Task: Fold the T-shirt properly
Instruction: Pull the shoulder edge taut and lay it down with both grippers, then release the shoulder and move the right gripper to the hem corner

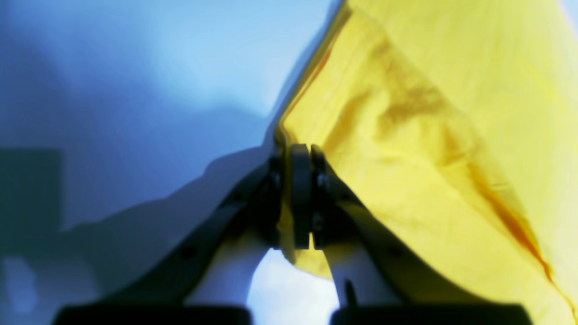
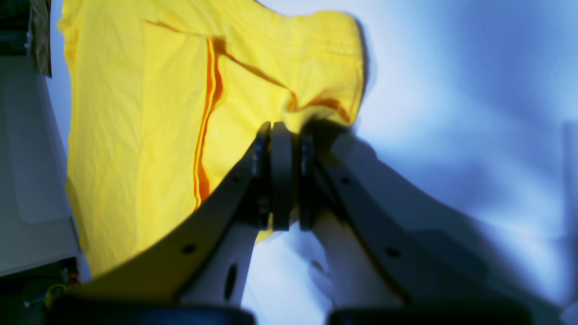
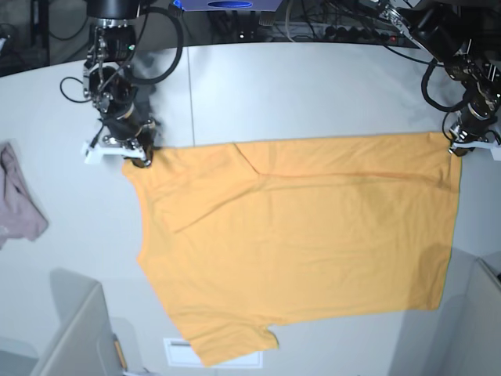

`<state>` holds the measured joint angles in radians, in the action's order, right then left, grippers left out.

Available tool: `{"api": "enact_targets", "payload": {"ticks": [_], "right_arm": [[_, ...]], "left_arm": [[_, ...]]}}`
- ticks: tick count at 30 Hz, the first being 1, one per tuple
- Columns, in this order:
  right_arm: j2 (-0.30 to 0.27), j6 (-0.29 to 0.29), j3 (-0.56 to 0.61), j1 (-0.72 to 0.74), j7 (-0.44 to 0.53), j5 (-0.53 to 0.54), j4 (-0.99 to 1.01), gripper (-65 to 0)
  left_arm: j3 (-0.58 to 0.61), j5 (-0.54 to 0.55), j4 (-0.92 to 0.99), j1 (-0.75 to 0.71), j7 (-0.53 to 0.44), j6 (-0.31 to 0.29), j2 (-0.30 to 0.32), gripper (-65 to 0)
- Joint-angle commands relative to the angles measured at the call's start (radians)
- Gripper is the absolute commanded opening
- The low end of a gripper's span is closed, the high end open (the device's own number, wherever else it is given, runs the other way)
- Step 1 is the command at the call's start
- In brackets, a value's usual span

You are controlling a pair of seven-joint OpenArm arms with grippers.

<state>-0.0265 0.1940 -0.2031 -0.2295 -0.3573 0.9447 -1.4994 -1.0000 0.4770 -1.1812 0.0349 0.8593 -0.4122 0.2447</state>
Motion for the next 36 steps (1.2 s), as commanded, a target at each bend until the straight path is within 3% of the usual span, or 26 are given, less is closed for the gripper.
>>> {"api": "enact_targets", "payload": {"ticks": [1, 4, 10, 13, 18, 24, 36], "right_arm": [[0.001, 0.003, -0.002, -0.008, -0.001, 0.003, -0.031, -65.0], [0.003, 0.003, -0.002, -0.037, -0.003, 0.003, -0.071, -65.0], [-0.045, 0.098, 0.008, -0.112, -0.041, 0.003, -0.183, -65.0], [-0.046, 0.1, -0.002, -0.158, -0.101, 0.004, -0.246, -65.0], [-0.046, 0.1, 0.0, -0.245, -0.107, 0.004, -0.307, -65.0], [-0.049, 0.1, 0.0, -0.357, -0.108, 0.004, -0.378, -65.0], [-0.048, 0.1, 0.008, -0.479, -0.105, 0.004, -0.396, -65.0]], "left_arm": [[-0.006, 0.01, -0.035, -0.002, -0.002, -0.003, 0.021, -65.0], [-0.001, 0.01, -0.092, -0.042, 0.004, -0.003, 0.021, -65.0], [0.042, 0.019, -0.164, -0.137, 0.004, -0.004, 0.051, -65.0], [0.037, 0.021, -0.211, -0.206, 0.004, -0.007, 0.049, -65.0], [0.034, 0.03, -0.254, -0.313, 0.004, -0.007, 0.046, -65.0], [0.034, 0.174, -0.305, -0.458, 0.001, -0.007, 0.052, -65.0], [0.033, 0.184, -0.339, -0.533, -0.001, -0.007, 0.052, -65.0]]}}
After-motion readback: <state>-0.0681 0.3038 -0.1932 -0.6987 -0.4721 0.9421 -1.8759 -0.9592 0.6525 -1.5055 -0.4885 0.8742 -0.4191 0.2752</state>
